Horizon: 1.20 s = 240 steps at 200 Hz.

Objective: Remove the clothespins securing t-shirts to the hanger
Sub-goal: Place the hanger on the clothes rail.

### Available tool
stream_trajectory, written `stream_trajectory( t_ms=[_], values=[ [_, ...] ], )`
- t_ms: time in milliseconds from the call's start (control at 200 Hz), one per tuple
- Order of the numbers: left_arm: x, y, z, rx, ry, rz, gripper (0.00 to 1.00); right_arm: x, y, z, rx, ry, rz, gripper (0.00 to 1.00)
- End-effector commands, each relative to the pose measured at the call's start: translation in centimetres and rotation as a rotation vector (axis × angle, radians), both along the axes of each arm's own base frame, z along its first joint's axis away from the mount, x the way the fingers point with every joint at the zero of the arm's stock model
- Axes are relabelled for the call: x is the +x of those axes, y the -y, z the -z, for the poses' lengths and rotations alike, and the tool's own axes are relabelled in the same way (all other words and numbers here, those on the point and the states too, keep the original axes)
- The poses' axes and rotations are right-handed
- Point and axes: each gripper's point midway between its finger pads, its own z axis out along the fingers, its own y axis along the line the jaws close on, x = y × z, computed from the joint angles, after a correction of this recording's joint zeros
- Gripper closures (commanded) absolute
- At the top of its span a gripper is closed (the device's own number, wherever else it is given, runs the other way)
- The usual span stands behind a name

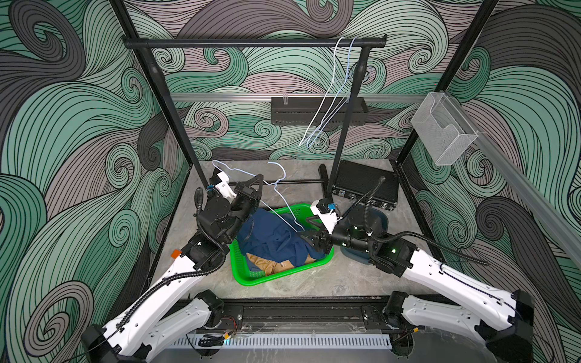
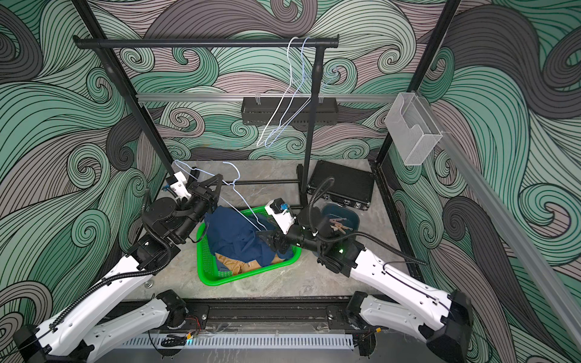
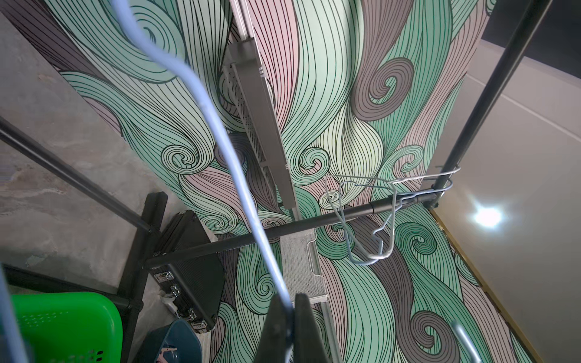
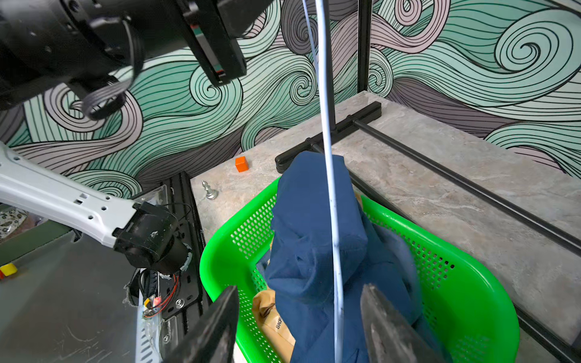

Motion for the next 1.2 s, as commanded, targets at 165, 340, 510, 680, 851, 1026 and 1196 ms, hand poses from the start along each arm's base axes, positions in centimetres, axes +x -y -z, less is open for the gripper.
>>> stream_trajectory(
  t_ms=[165, 340, 510, 680, 851, 1026, 1196],
  values=[
    [-0.3, -0.9, -1.3, -0.087, 0.022, -0.024, 1.0, 1.8, -1.7, -0.7, -0.007, 0.06, 0.015, 0.49],
    [-0.4, -1.1, -1.1, -0.093, 0.019, -0.029, 1.0, 2.2, -1.9, -0.6, -0.013, 0.069, 0.023, 0.64],
    [-0.4, -1.4, -0.7, -0.108, 0.011, -0.037, 1.0, 2.3, -2.1, -0.2, -0.021, 0.059, 0.019, 0.76],
    [-0.4, -1.3, -0.7, -0.113, 0.012, -0.032, 1.0, 2.4, -2.3, 0.4, -0.036, 0.054, 0.016, 0.77],
    [-0.4, -1.3, -0.7, -0.115, 0.01, -0.034, 1.0, 2.5, -2.6, 0.4, -0.041, 0.056, 0.009, 0.83],
    [-0.4, -1.4, -0.3, -0.124, 0.002, -0.038, 1.0, 2.4, -2.6, 0.3, -0.05, 0.057, 0.0, 1.0],
    [-0.4, -1.7, 0.1, -0.132, -0.007, -0.049, 0.97, 2.4, -2.3, 0.0, -0.046, 0.058, 0.01, 1.0]
  ],
)
